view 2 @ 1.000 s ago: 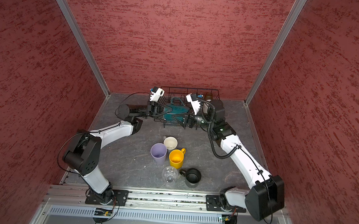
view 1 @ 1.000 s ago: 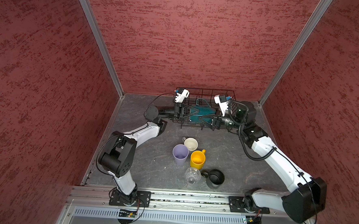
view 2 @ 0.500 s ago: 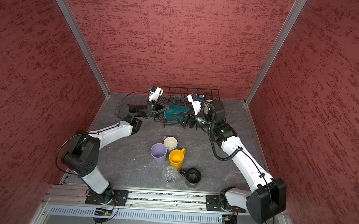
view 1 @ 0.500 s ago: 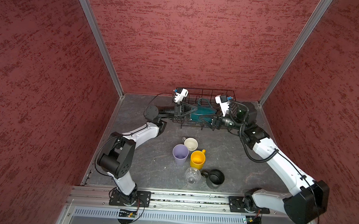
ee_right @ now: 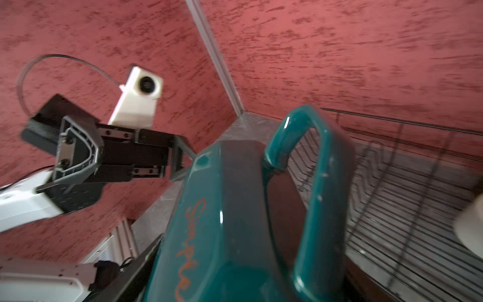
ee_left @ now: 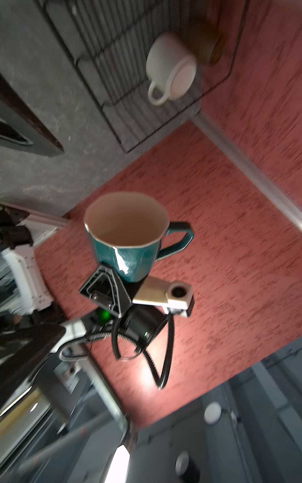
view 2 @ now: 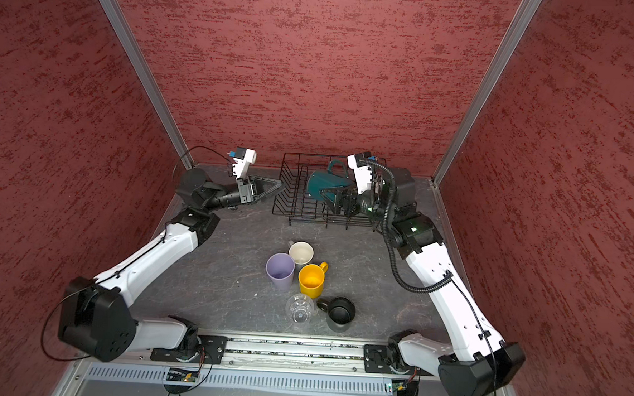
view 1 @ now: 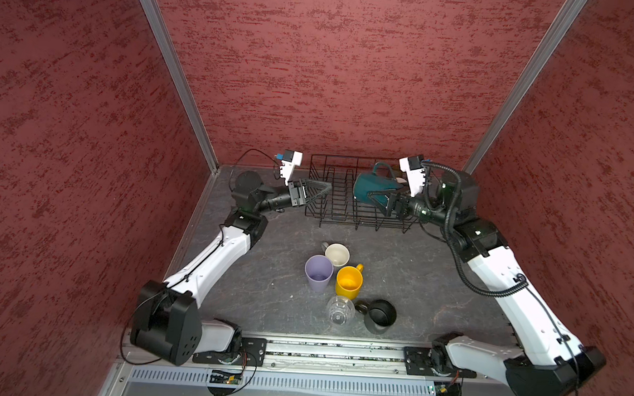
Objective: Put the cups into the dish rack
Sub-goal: 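Open the left gripper and withdraw it while the right holds the mug, then set the green mug upright in the rack beside the white mug with the right gripper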
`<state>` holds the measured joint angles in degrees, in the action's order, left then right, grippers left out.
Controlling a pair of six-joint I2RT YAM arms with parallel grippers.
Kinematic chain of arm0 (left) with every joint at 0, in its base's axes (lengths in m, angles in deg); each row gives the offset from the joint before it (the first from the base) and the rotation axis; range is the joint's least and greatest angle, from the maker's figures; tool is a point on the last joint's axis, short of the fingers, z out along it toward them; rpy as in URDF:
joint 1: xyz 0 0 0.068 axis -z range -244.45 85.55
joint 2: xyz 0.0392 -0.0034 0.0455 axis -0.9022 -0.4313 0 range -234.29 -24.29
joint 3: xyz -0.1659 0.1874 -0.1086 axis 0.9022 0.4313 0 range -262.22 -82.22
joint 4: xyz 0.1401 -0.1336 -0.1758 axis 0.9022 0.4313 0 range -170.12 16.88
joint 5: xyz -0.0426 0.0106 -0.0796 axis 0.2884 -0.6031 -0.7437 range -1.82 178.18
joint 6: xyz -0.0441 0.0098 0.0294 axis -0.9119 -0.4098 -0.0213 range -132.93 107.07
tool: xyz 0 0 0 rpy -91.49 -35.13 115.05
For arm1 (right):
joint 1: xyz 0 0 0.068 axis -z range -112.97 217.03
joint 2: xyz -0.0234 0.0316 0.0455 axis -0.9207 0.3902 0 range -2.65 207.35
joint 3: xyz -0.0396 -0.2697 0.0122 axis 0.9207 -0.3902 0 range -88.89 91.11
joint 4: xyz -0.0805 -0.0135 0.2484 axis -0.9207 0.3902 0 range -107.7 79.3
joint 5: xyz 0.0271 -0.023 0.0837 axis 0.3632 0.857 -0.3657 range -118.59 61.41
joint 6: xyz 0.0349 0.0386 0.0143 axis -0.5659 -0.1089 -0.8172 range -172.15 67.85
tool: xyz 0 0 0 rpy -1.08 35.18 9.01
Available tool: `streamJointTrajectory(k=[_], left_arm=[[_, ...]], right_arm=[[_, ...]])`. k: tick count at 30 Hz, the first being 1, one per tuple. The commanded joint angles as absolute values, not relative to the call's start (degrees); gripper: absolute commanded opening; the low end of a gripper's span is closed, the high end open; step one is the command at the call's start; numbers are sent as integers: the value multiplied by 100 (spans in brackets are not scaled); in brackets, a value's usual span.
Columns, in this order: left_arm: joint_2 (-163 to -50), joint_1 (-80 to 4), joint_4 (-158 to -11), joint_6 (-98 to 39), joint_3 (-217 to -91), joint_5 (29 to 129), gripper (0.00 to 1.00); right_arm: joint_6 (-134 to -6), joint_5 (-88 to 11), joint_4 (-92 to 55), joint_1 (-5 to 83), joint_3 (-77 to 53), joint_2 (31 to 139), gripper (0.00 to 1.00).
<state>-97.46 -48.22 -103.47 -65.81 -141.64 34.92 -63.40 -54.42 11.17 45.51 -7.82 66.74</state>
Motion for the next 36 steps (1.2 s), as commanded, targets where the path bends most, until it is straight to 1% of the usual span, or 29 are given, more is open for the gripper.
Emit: streamJointTrajectory(k=[1, 4, 8, 11, 13, 15, 17, 20, 24, 26, 30, 33, 36], left_arm=[[-8991, -4977, -8112, -4569, -14336, 4918, 100], [-8415, -5166, -8089, -4294, -14209, 5173, 100], [-7876, -5344, -8230, -4207, -13971, 5251, 100], [-7743, -5381, -7497, -3838, -14192, 5505, 100], [-7706, -5383, -6921, -3378, -14422, 5773, 100], [-7572, -5397, -6759, -3107, -14402, 6162, 100], [-7392, -5421, -6860, -2808, -14274, 6386, 100], [-7062, -5497, -7375, -2551, -13884, 6438, 100], [-6658, -5853, -8270, -2875, -13212, 6382, 100], [-6685, -6029, -8005, -2821, -13283, 6425, 100], [-6774, -6076, -7300, -2185, -13539, 7112, 100], [-6730, -6054, -7348, -2071, -13395, 7616, 100], [-6697, -6058, -7553, -2075, -13158, 7622, 100]], right_arm=[[-6126, -4188, 2207, 4632, -23, 6807, 0], [-5998, -3553, 2932, 4647, 490, 7125, 0], [-5841, -2733, 3647, 4662, 1117, 7604, 0], [-5739, -2386, 4052, 4664, 1522, 7983, 0], [-5692, -2324, 4231, 4711, 1727, 8283, 0], [-5659, -2251, 4373, 4755, 1893, 8500, 0], [-5609, -2141, 4498, 4798, 2052, 8726, 0], [-5607, -2101, 4642, 4926, 2272, 9078, 0], [-5584, -2104, 4639, 5067, 2413, 9443, 0], [-5601, -2085, 4616, 5140, 2450, 9580, 0], [-5626, -2044, 4757, 5268, 2614, 9962, 0], [-5633, -1935, 4769, 5343, 2607, 10215, 0], [-5637, -1848, 4717, 5396, 2607, 10464, 0]])
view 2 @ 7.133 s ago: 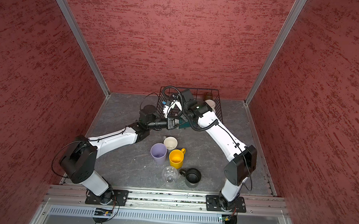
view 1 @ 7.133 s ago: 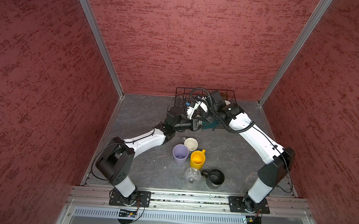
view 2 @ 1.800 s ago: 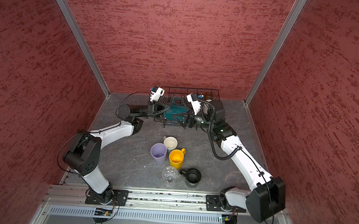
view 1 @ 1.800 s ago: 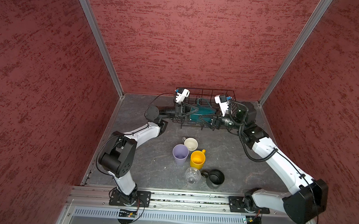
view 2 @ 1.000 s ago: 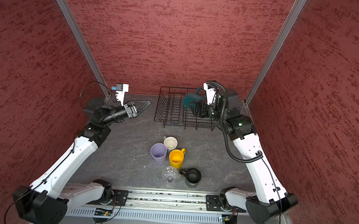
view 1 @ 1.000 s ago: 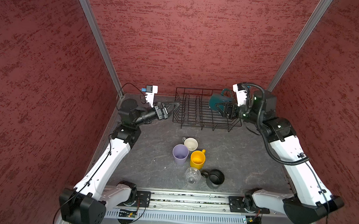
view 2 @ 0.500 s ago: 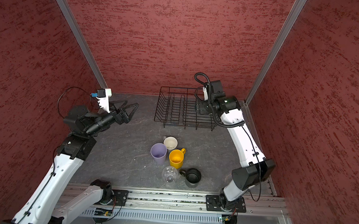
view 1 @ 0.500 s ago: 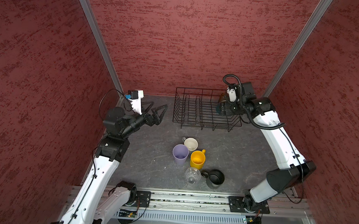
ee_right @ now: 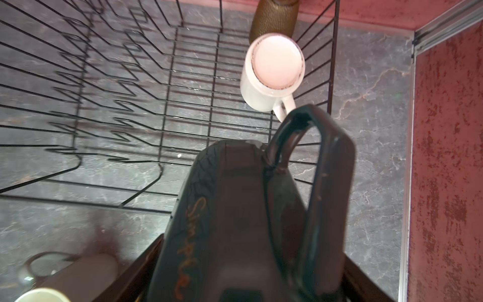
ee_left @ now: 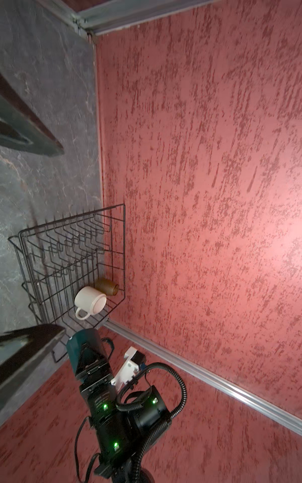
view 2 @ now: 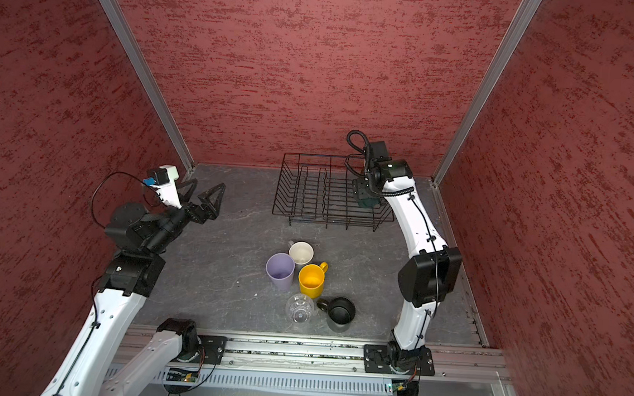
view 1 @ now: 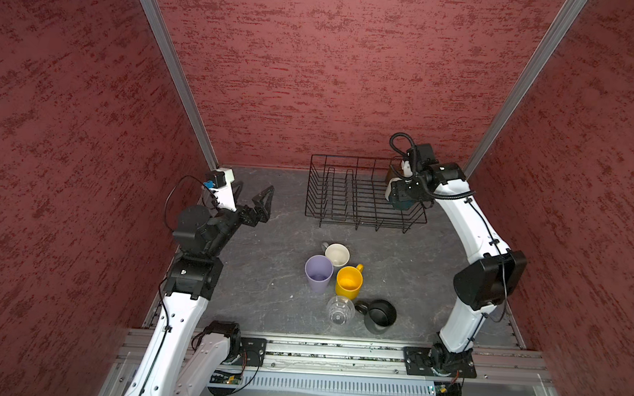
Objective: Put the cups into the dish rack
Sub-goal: 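Set the green mug upright in the rack beside the white mug with the right gripper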
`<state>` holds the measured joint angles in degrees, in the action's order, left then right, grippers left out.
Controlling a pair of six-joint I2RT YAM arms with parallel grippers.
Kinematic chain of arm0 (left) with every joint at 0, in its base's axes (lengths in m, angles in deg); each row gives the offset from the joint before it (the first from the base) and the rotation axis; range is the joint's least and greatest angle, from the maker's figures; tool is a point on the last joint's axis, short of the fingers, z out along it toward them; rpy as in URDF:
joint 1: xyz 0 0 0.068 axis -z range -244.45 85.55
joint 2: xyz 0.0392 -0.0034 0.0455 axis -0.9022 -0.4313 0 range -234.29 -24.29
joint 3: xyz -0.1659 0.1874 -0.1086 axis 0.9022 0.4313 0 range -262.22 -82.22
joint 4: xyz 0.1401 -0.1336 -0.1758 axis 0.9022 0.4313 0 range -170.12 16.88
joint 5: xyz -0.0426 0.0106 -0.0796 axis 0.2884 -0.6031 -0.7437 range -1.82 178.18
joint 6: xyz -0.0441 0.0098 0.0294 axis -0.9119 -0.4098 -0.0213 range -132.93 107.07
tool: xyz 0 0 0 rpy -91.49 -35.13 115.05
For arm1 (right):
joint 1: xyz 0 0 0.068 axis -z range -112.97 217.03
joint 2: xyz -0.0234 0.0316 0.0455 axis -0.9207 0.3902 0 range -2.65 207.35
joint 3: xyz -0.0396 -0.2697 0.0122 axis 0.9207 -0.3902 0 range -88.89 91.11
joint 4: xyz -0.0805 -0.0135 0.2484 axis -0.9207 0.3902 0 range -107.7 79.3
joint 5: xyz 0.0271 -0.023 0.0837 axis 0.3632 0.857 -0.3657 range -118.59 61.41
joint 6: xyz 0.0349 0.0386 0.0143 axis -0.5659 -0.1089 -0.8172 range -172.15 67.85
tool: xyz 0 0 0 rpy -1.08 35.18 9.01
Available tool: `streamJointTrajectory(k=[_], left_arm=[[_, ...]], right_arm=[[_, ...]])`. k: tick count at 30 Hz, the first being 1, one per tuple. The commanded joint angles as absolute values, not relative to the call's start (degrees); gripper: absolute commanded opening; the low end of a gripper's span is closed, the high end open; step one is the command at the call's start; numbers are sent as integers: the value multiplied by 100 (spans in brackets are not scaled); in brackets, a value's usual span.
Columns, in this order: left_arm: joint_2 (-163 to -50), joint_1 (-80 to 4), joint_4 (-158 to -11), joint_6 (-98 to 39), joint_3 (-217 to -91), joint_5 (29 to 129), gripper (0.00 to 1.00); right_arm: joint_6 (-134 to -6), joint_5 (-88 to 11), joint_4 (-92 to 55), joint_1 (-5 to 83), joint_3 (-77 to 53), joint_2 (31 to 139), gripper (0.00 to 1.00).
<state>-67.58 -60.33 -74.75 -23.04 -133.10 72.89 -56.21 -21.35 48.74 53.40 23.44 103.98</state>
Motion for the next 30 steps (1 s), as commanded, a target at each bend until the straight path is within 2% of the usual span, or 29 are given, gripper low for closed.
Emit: streamJointTrajectory(k=[1, 14, 30], left_arm=[[-6692, -6045, -7577, -2064, -13110, 7653, 100], [-6652, -5777, -7741, -1735, -12739, 8118, 100], [-6701, -5758, -7687, -1739, -12695, 8005, 100]], right_arm=[[-5641, -1788, 4706, 5408, 2622, 10539, 0], [-5693, -1406, 4452, 5519, 2857, 11427, 0], [-5717, -1505, 4624, 5670, 3080, 12171, 0]])
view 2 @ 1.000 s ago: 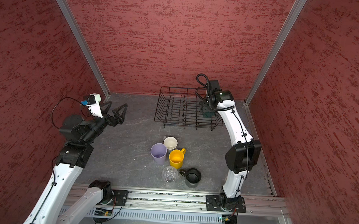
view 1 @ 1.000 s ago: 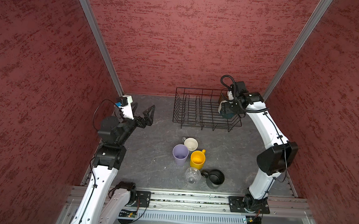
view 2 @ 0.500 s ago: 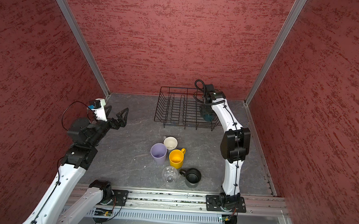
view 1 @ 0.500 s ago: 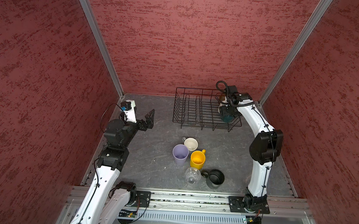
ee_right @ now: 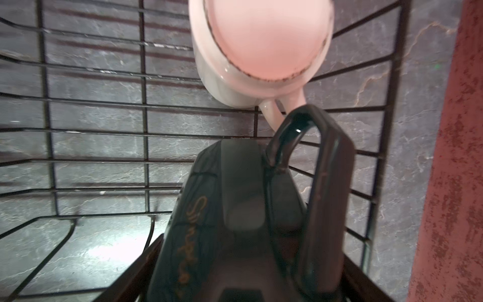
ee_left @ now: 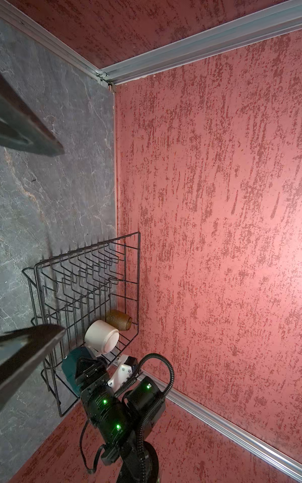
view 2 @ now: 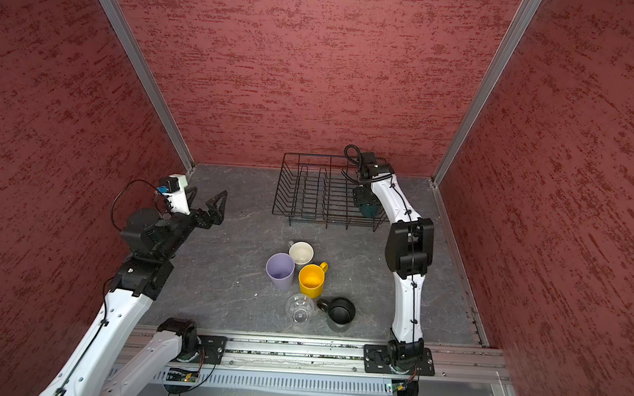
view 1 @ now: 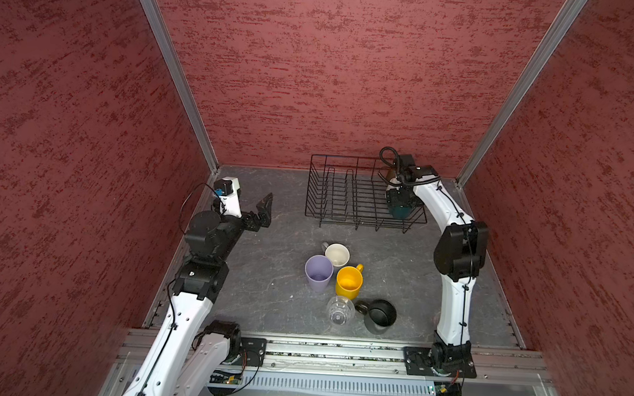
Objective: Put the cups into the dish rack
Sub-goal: 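Set the green mug upright in the rack beside the white mug with the right gripper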
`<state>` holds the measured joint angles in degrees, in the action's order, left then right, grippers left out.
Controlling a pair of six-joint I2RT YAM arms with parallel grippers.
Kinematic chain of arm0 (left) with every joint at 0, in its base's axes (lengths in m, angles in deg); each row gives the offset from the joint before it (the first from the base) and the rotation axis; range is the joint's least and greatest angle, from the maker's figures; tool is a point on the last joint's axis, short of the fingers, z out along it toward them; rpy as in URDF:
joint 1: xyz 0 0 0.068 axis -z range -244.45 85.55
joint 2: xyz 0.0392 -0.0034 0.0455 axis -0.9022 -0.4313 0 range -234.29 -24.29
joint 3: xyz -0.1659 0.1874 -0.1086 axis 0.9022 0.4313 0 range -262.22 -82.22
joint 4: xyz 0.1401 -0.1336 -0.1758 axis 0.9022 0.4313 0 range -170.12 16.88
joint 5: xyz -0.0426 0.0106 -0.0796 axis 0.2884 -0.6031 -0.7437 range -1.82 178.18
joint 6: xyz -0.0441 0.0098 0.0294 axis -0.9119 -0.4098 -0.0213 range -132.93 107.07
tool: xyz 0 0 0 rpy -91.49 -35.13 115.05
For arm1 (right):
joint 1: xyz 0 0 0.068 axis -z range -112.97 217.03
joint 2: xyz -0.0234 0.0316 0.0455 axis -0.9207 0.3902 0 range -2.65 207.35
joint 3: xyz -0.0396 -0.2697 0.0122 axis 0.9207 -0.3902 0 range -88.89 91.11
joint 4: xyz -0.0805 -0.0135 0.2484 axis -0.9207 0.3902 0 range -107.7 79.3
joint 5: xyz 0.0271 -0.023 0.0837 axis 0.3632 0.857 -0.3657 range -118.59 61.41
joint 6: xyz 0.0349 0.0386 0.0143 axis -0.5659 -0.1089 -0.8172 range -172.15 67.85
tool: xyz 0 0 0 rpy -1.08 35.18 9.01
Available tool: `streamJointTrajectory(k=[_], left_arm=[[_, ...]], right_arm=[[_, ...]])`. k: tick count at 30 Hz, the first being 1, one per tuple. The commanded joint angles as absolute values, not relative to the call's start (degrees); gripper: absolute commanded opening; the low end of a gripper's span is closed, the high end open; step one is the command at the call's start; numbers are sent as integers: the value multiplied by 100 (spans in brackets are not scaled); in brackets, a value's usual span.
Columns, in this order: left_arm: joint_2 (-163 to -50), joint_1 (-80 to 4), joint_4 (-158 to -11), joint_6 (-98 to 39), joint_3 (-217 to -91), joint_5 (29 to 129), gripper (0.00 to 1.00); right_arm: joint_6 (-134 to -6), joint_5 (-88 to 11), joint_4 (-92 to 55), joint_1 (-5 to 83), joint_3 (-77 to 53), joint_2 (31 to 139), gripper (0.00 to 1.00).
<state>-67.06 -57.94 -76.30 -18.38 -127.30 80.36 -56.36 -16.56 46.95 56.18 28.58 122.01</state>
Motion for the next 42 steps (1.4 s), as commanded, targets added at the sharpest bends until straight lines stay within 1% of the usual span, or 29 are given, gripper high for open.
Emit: streamJointTrajectory(k=[1, 15, 17, 20, 24, 30, 32, 34, 35, 36, 37, 42], left_arm=[[-6716, -5756, -7686, -1739, -12688, 7993, 100], [-6754, -5689, -7634, -1666, -12699, 7936, 100], [-6765, -5670, -7629, -1645, -12700, 7931, 100], [-6762, -5653, -7624, -1614, -12693, 7937, 100], [-6766, -5627, -7616, -1594, -12697, 7944, 100], [-6797, -5621, -7616, -1586, -12697, 7939, 100], [-6804, -5616, -7599, -1583, -12707, 7940, 100], [-6807, -5617, -7601, -1587, -12706, 7930, 100], [-6814, -5617, -7605, -1587, -12716, 7939, 100], [-6820, -5618, -7597, -1584, -12714, 7930, 100], [-6824, -5617, -7591, -1585, -12714, 7925, 100], [-6844, -5618, -7584, -1591, -12723, 7921, 100]], right_arm=[[-5724, -1500, 4632, 5678, 3067, 12195, 0], [-5747, -1713, 4743, 5754, 3081, 12587, 1], [-5758, -1724, 4724, 5757, 3086, 12610, 8], [-5756, -1736, 4730, 5766, 3098, 12637, 16], [-5769, -1782, 4744, 5772, 3113, 12665, 31], [-5775, -2000, 4660, 5779, 3116, 12551, 50], [-5778, -2031, 4618, 5779, 3127, 12486, 60], [-5795, -2050, 4574, 5772, 3127, 12412, 80], [-5791, -2057, 4556, 5778, 3128, 12378, 84], [-5800, -2052, 4542, 5772, 3125, 12344, 87], [-5804, -2055, 4521, 5777, 3120, 12315, 88], [-5845, -2030, 4463, 5787, 3134, 12162, 90]])
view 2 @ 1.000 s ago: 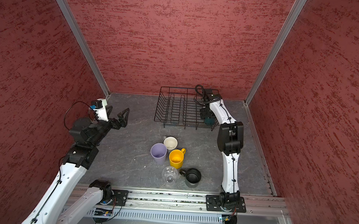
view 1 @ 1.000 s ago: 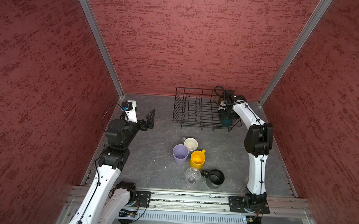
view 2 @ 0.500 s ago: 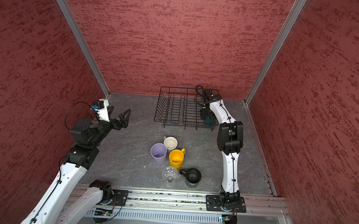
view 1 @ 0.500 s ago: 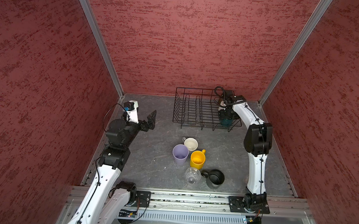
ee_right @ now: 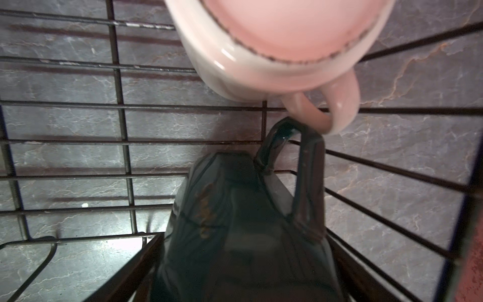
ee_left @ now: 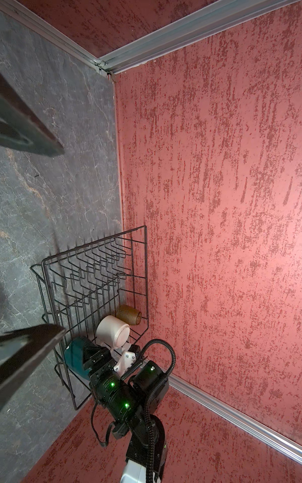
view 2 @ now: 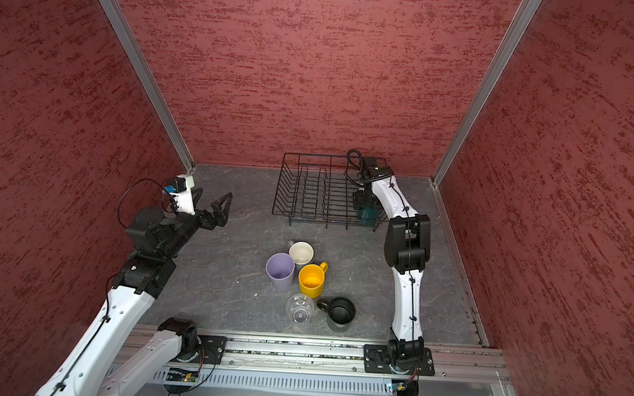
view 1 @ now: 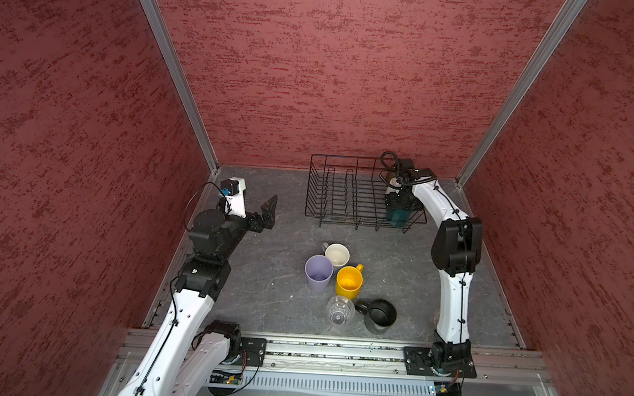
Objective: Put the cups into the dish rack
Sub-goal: 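Set the green mug upright in the rack beside the white mug with the right gripper, then release the green mug and lift the right gripper while the left reaches the lilac cup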
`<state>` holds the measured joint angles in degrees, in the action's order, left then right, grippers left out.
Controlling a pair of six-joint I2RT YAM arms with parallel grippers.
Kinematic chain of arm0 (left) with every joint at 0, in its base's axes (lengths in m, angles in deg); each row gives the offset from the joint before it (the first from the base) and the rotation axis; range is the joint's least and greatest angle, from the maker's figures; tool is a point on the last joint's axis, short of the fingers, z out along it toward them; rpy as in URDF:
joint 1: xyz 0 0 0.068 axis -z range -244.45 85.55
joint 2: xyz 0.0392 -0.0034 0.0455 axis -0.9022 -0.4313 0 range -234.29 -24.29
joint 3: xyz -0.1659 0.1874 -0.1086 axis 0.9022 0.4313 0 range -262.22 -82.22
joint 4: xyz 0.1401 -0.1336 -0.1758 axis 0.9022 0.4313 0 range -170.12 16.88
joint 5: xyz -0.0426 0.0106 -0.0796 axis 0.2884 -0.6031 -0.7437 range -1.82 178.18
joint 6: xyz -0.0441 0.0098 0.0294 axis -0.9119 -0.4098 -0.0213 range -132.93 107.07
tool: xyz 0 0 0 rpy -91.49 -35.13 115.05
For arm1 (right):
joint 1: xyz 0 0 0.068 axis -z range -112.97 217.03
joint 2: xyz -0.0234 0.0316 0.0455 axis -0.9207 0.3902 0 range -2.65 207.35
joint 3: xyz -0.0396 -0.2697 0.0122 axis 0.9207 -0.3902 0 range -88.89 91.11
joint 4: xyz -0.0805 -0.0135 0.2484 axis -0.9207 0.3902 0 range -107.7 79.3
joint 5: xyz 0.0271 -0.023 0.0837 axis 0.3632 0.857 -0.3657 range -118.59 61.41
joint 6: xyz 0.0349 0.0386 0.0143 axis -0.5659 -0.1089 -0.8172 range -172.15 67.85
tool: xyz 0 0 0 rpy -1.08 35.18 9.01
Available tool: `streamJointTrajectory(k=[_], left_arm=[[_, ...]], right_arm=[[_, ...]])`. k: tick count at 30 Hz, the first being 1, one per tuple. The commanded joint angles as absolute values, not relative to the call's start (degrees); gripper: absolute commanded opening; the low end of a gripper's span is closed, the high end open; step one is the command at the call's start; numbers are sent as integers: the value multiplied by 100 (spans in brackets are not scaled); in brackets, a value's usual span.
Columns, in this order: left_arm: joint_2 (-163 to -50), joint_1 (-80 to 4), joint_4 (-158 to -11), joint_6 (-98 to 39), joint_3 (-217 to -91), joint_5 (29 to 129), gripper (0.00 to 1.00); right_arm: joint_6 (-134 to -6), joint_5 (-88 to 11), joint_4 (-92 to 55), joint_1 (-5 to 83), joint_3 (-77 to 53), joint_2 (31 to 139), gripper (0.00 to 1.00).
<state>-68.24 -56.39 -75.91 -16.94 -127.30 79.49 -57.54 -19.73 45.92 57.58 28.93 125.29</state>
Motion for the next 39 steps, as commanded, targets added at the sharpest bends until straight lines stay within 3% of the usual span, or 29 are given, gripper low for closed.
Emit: streamJointTrajectory(k=[1, 12, 19, 24, 29, 39], left_arm=[[-6854, -5619, -7580, -1592, -12727, 7928, 100], [-7232, -5610, -6840, -1729, -13193, 7958, 100], [-7705, -5600, -4945, -1809, -14115, 7411, 96], [-8030, -5555, -3540, -2067, -14374, 6397, 89], [-8171, -4856, -2854, -2500, -14123, 6251, 85], [-8610, -3432, -2731, -3121, -13864, 6898, 83]], right_arm=[[-5861, -2040, 4446, 5797, 3130, 12123, 90], [-6086, -2215, 3860, 5823, 2879, 11232, 99], [-6664, -3065, 2073, 5824, 1142, 9392, 99], [-7037, -3468, 1290, 5825, -36, 8329, 99], [-7141, -3492, 1000, 5825, -762, 7794, 99], [-7105, -3614, 876, 5829, -1183, 7795, 99]])
